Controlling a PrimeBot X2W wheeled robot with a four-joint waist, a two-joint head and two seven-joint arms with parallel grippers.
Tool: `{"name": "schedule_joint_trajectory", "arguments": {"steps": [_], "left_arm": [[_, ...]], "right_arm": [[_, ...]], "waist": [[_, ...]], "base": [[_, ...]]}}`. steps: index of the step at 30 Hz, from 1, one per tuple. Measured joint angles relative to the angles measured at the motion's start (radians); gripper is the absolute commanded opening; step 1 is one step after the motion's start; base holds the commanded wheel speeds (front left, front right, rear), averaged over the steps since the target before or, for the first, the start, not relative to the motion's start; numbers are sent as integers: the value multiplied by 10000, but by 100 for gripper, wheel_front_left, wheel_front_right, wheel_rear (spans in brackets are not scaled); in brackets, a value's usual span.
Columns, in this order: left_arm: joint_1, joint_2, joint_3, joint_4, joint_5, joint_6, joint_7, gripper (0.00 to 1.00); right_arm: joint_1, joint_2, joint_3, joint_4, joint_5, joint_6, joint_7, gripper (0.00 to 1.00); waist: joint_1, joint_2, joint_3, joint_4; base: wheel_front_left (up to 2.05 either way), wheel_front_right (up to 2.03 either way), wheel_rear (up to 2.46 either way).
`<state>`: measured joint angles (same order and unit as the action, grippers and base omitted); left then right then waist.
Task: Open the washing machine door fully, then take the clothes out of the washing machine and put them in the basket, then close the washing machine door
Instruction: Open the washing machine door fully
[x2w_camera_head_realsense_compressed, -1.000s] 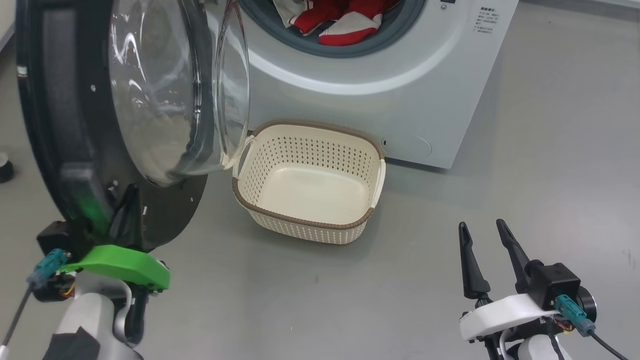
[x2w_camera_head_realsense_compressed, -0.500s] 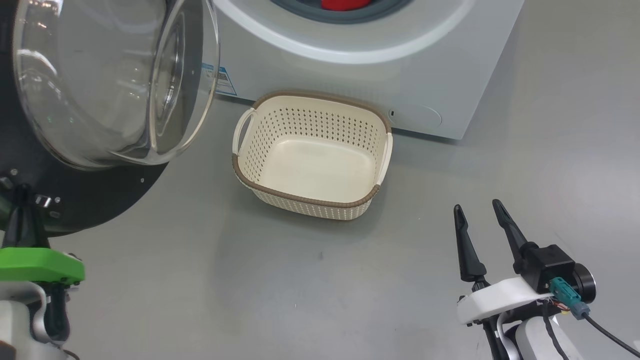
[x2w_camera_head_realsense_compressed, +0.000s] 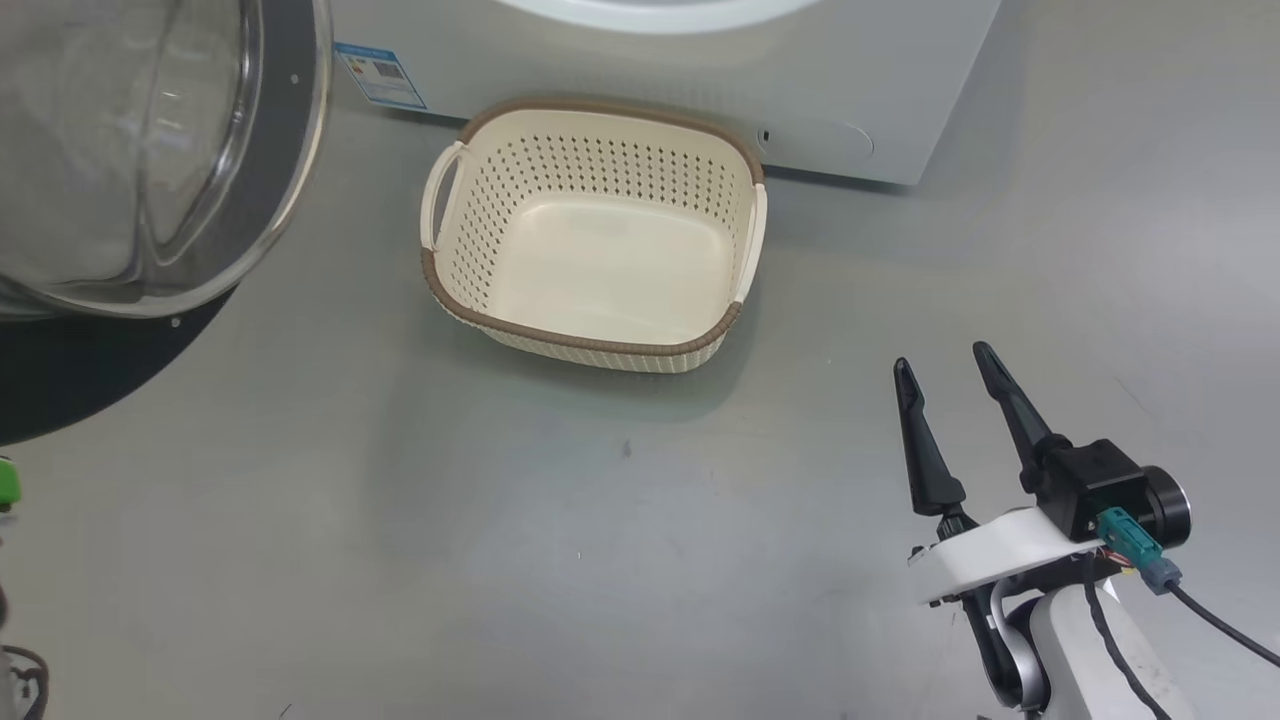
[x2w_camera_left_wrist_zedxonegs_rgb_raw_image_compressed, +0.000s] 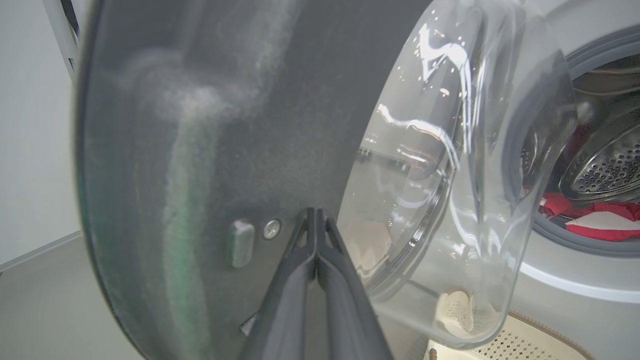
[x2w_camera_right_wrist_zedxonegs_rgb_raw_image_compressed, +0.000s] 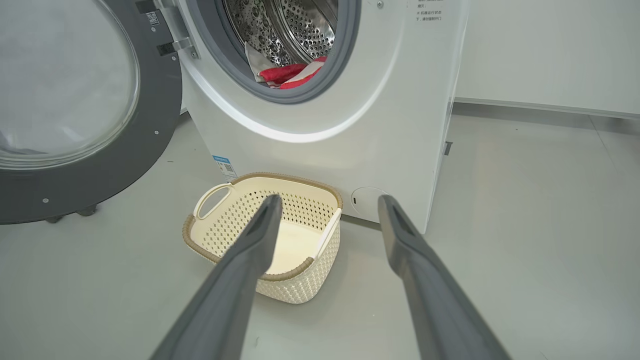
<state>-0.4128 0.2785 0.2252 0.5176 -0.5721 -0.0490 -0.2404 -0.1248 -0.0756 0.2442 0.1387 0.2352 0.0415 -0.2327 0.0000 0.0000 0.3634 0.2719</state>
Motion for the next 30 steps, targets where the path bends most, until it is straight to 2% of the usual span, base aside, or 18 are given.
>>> {"name": "schedule_joint_trajectory", "arguments": {"steps": [13, 21, 30], "left_arm": [[-869, 823, 936, 786, -625, -90, -75, 0], [-1261, 905, 955, 1442, -702, -199, -86, 0], [-1446, 874, 686, 1962, -543, -368, -88, 0]], "right_arm": [[-409, -228, -153, -92, -107, -146, 75, 100], [-604, -257, -217, -96, -138, -176, 75, 100], [-705, -249, -194, 171, -136, -173, 71, 100]], "waist": [[1, 0, 1143, -372], [0, 0, 1551, -410], [1, 1, 1352, -381]], "base": [[0, 0, 0], [0, 0, 0], [0, 0, 0]]}}
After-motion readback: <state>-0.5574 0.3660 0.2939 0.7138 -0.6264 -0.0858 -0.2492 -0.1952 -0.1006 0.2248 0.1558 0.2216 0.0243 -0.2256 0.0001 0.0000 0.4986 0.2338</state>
